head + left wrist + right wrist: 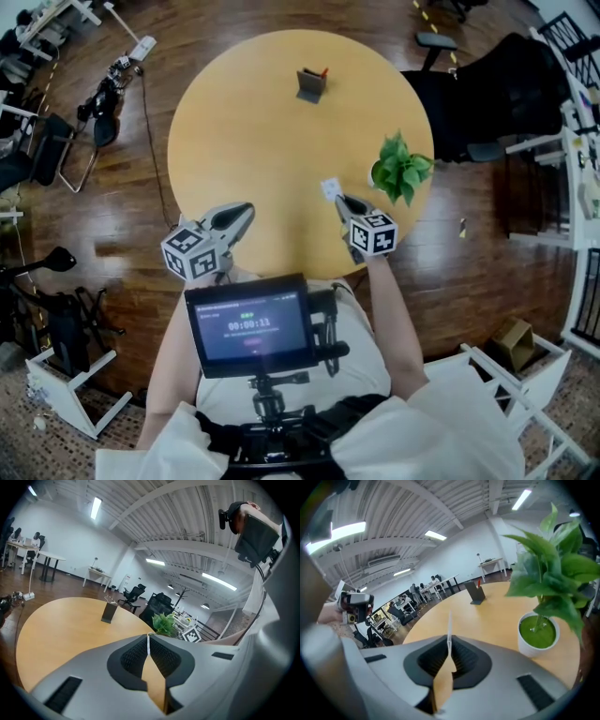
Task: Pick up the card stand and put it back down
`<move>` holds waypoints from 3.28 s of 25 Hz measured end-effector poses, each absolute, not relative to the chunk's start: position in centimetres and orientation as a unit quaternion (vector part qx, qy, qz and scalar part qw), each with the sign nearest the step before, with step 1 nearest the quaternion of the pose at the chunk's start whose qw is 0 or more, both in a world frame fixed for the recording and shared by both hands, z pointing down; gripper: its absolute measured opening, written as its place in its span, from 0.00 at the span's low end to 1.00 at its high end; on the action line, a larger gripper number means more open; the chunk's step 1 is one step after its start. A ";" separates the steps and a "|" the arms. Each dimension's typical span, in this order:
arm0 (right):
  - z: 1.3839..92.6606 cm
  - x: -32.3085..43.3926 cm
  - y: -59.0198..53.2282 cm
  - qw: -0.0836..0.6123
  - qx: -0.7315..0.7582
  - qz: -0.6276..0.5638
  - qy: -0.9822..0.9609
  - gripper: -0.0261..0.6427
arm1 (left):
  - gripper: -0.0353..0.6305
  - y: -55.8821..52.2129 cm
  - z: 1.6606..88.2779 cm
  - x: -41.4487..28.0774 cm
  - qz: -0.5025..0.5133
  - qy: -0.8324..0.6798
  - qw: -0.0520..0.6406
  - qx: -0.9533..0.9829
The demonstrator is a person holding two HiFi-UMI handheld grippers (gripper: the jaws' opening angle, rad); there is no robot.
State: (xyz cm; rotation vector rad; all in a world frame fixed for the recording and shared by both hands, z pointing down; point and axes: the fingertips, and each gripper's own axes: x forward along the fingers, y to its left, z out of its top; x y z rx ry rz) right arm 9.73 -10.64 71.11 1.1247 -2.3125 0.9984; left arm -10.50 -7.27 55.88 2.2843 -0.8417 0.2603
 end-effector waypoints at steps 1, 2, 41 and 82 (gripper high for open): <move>70.2 9.8 -10.6 0.186 0.398 0.352 -0.826 0.08 | 0.08 -7.3 55.9 -10.3 0.098 -0.321 0.341 0.878; 69.4 9.7 -10.6 0.187 0.393 0.345 -0.832 0.08 | 0.08 -7.3 55.8 -10.1 0.096 -0.318 0.341 0.879; 47.1 10.9 -13.2 0.170 0.307 0.225 -0.909 0.08 | 0.08 -10.9 46.7 -7.4 0.024 -0.293 0.269 0.917; 36.4 11.2 -11.8 0.125 0.303 0.144 -0.934 0.09 | 0.08 -12.1 35.4 -10.4 0.004 -0.312 0.189 0.931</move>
